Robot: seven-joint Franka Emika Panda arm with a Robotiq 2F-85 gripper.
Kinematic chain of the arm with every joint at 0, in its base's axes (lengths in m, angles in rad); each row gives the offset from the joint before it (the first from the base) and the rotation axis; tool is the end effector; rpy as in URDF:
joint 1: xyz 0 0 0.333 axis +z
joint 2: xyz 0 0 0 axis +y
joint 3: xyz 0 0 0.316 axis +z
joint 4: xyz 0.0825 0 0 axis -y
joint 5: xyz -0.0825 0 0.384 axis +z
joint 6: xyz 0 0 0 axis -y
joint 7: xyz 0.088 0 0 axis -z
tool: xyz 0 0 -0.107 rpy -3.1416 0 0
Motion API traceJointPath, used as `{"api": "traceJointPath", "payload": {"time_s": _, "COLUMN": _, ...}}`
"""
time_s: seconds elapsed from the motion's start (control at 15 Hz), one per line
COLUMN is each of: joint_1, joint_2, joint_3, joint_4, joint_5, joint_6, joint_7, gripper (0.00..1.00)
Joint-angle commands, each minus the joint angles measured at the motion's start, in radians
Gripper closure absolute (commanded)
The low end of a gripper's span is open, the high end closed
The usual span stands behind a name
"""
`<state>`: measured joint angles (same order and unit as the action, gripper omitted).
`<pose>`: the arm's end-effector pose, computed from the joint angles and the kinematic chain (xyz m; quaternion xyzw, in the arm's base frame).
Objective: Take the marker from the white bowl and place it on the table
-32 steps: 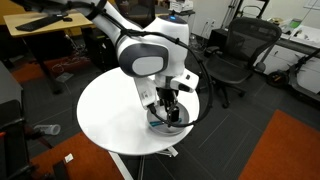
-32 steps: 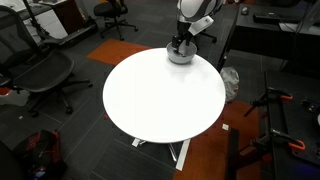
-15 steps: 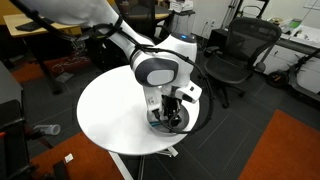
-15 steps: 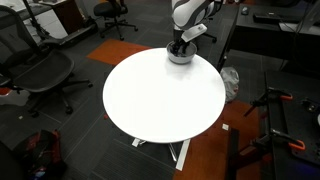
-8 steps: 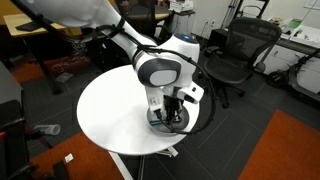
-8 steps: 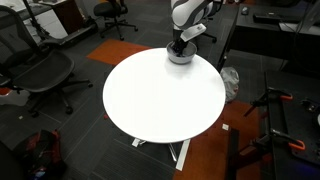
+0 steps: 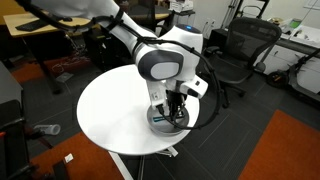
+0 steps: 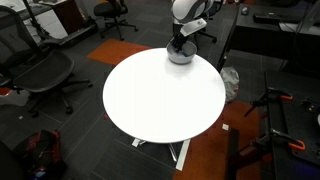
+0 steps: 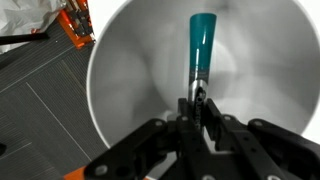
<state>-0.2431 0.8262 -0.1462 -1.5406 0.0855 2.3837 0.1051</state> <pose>0.6599 -0.2532 0.1690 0.9676 -0.2511 0.0098 0.0253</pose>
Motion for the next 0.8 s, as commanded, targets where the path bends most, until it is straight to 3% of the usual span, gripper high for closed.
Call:
{"api": "traceJointPath", "payload": {"time_s": 0.0, "joint_1": 0.007, "joint_2": -0.131, "joint_3": -0.004, "joint_4": -0.125, "joint_5": 0.008, "joint_6": 0.039, "joint_7": -0.002, "gripper": 0.95}}
{"api": "traceJointPath", "payload": {"time_s": 0.73, "joint_1": 0.082, "joint_2": -0.46, "joint_3": -0.026, "joint_4": -0.485, "joint_5": -0.065, "joint_6": 0.271, "joint_7": 0.008, "gripper": 0.95}}
